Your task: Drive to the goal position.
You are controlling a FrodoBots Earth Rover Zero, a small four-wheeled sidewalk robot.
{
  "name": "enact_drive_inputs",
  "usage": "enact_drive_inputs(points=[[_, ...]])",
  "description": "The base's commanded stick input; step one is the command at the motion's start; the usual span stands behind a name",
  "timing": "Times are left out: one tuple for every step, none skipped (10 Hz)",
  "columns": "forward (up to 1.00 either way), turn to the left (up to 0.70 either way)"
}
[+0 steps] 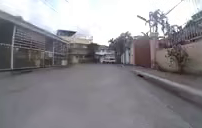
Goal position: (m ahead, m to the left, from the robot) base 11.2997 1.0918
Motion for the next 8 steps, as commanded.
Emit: enact_drive_inputs(points=[[1.0,-0.36],[1.0,-0.08],[1.0,0.0],[1.0,0.0],[1.0,0.0],[1.0,-0.11],[1.0,-0.39],[1.0,-0.33]])
